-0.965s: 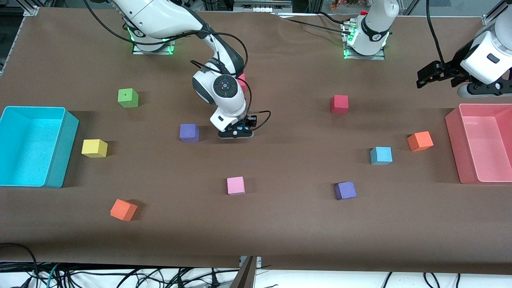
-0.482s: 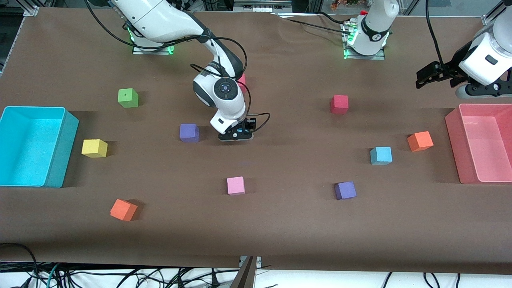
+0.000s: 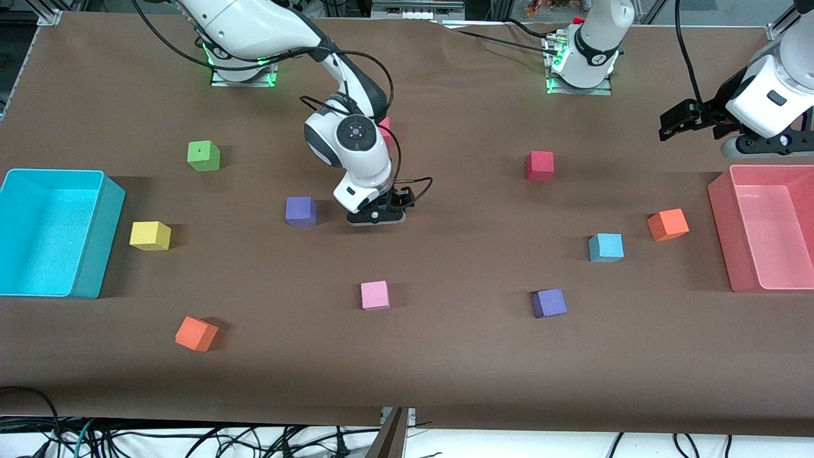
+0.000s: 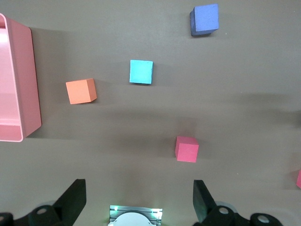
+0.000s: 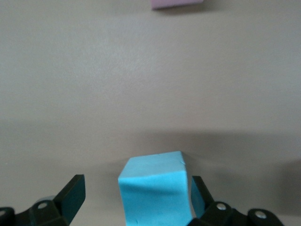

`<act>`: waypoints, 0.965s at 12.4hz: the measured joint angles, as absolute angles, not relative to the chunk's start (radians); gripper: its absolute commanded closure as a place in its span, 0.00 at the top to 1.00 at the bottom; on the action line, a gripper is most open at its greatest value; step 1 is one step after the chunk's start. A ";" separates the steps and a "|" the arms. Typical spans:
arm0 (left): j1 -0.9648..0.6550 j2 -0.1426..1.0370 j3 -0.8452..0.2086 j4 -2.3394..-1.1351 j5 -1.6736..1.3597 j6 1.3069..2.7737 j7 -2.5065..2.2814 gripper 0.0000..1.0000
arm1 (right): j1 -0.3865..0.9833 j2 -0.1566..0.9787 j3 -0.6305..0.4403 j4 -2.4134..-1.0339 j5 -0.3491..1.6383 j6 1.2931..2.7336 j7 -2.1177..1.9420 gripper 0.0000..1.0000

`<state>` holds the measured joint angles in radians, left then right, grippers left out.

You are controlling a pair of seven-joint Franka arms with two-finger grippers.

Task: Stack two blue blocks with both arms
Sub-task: 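Lower the cyan cube onto the table and open the right gripper, then raise the right gripper while the left gripper reaches the other cyan cube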

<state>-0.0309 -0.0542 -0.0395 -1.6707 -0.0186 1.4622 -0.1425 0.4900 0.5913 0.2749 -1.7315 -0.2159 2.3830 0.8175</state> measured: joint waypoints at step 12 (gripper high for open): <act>-0.014 -0.012 -0.032 -2.046 -0.009 1.990 -0.141 1.00 | 0.276 0.150 0.307 -2.235 0.392 2.472 -0.186 0.99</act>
